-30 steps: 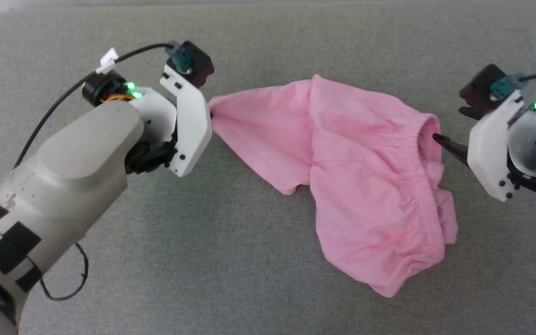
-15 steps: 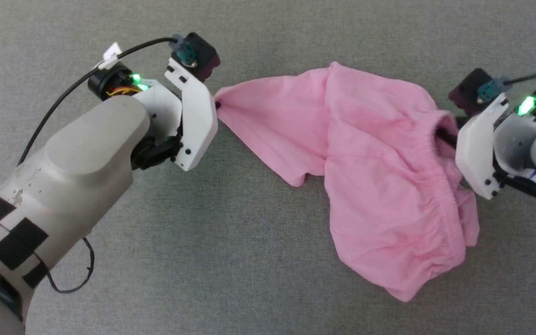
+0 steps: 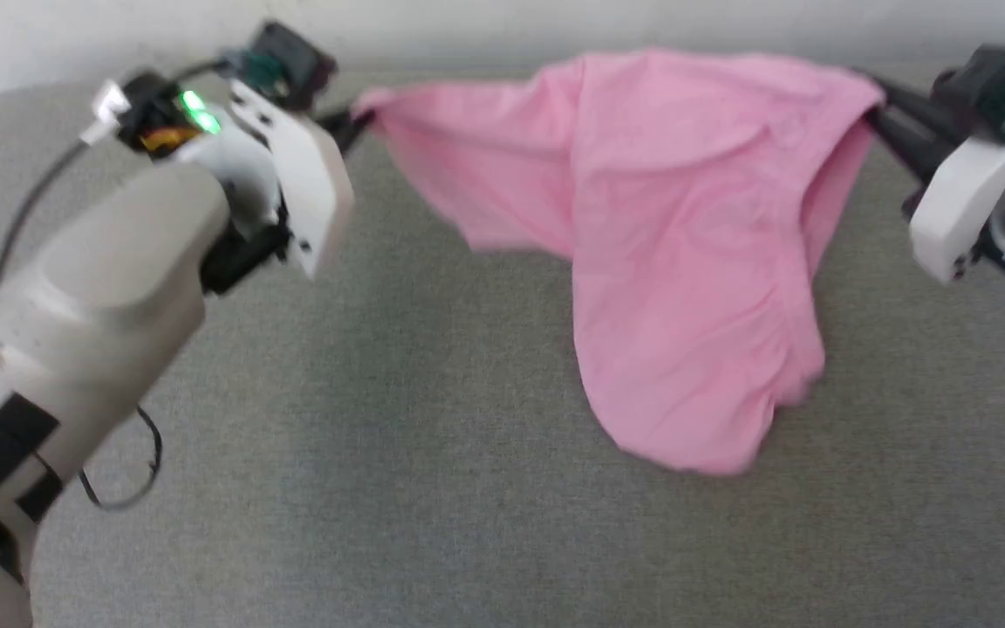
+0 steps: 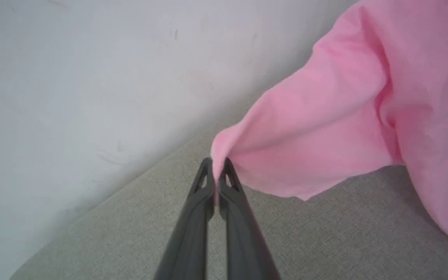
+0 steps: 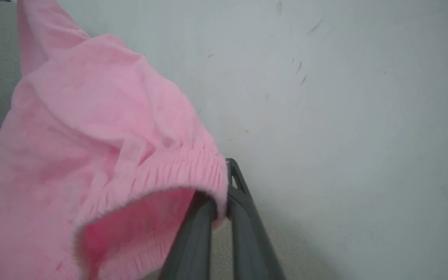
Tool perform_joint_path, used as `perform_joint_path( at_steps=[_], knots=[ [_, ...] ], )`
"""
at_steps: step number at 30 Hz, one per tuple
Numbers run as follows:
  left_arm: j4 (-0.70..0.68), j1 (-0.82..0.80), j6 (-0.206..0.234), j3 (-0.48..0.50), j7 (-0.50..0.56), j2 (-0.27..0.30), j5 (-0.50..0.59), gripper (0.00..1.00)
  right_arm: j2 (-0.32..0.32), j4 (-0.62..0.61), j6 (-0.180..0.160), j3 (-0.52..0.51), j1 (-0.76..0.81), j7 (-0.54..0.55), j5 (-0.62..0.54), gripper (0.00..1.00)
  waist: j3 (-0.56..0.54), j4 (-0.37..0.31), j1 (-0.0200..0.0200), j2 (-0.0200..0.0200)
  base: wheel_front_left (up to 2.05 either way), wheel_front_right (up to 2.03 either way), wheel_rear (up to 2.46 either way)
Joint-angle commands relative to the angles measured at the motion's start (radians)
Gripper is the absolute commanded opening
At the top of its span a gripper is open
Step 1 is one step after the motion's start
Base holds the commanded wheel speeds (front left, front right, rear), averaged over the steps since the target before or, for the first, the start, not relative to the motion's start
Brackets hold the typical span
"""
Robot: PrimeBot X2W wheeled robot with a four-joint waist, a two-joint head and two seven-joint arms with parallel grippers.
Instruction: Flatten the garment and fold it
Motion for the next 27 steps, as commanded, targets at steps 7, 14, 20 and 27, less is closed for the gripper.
perform_joint_path(
  at_steps=[7, 14, 20, 27],
  knots=[
    [0.038, -0.138, 0.029, 0.059, -0.171, 0.004, 0.061, 0.00, -0.016, -0.032, -0.002, -0.103, -0.102, -0.035, -0.043, 0.00, -0.039, -0.036, 0.0000, -0.0001, 0.00, 0.00, 0.00],
    [0.048, -0.299, 0.096, 0.120, -0.291, 0.003, 0.118, 0.00, -0.020, -0.043, -0.002, -0.195, -0.242, -0.038, -0.081, 0.00, 0.052, -0.040, 0.0000, -0.0001, 0.00, 0.00, 0.00],
    [0.041, -0.454, 0.166, 0.209, -0.332, 0.007, 0.158, 0.00, -0.008, -0.008, -0.002, -0.262, -0.438, -0.029, -0.138, 0.00, 0.178, -0.044, 0.0000, -0.0001, 0.00, 0.00, 0.00],
    [0.019, -0.556, 0.196, 0.308, -0.337, 0.009, 0.196, 0.00, 0.009, 0.038, -0.002, -0.307, -0.590, -0.031, -0.195, 0.00, 0.261, -0.050, 0.0000, -0.0001, 0.00, 0.00, 0.00]
  ],
)
